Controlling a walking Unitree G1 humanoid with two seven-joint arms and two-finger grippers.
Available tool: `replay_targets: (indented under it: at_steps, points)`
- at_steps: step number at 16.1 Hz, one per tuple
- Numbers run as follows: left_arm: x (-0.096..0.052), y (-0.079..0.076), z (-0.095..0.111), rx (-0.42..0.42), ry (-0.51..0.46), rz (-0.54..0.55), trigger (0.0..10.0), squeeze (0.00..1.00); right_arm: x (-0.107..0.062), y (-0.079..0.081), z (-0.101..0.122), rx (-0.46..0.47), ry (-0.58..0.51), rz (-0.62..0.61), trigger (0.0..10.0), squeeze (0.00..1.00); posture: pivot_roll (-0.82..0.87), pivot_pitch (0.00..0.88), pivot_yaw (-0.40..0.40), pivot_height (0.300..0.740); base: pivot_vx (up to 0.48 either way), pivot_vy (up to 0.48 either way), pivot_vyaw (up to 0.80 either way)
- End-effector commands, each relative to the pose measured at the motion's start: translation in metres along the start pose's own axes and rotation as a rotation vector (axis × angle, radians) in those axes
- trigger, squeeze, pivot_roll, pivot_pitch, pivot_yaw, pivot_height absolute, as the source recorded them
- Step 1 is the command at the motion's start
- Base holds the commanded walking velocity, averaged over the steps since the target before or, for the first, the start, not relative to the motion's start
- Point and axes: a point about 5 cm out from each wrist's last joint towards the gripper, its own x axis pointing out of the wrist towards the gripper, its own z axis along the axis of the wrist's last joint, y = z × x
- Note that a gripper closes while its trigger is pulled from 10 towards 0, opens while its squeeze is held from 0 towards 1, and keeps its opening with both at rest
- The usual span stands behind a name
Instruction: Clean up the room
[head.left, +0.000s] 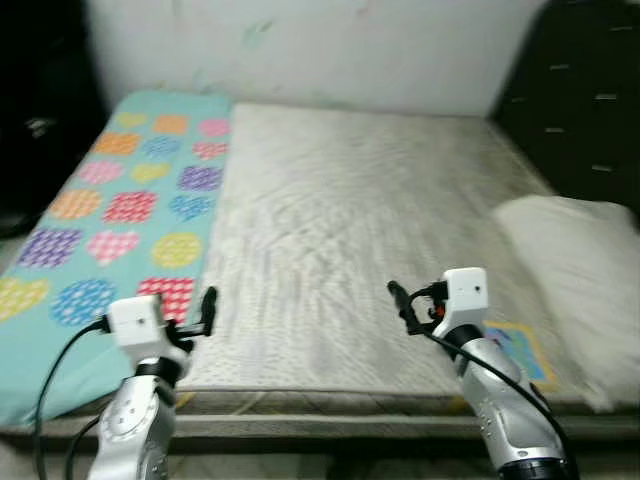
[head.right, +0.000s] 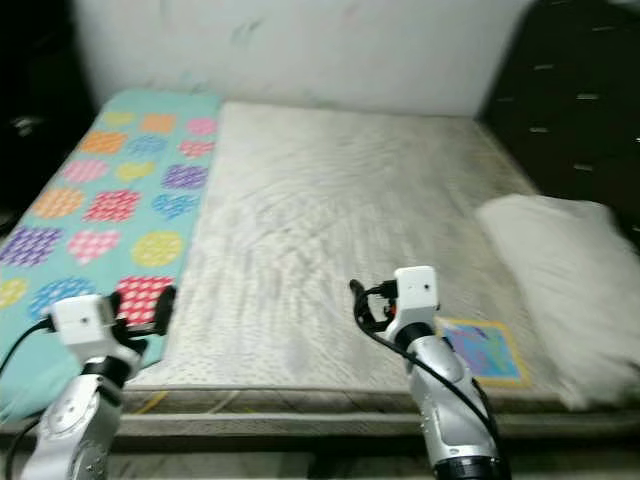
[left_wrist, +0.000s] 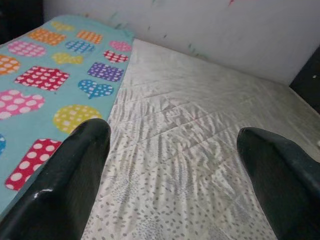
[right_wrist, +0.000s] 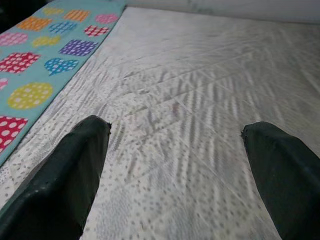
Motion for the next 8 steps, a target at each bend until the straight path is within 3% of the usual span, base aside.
replay_targets:
  at_steps: [1,4,8]
  points:
    - [-0.0002,0.0022,0.0012,0.009,0.0,-0.001,10.0,0.0,0.0023,0.0013,0.0031,0.002,-0.007,0.005,10.0,0.0,-0.06,0.0,-0.072,0.74,0.375,0.0,0.0]
    - [-0.0002,0.0029,0.0006,0.015,0.005,0.002,10.0,0.0,0.0026,0.0016,0.0026,0.002,-0.006,0.006,10.0,0.0,-0.06,0.0,-0.07,0.74,0.314,0.0,0.0]
    - [0.0006,0.0036,0.0002,0.028,0.012,0.016,10.0,0.0,0.0034,0.0017,0.0028,0.0,-0.007,0.007,10.0,0.0,-0.05,0.0,-0.072,0.74,0.0,0.0,0.0]
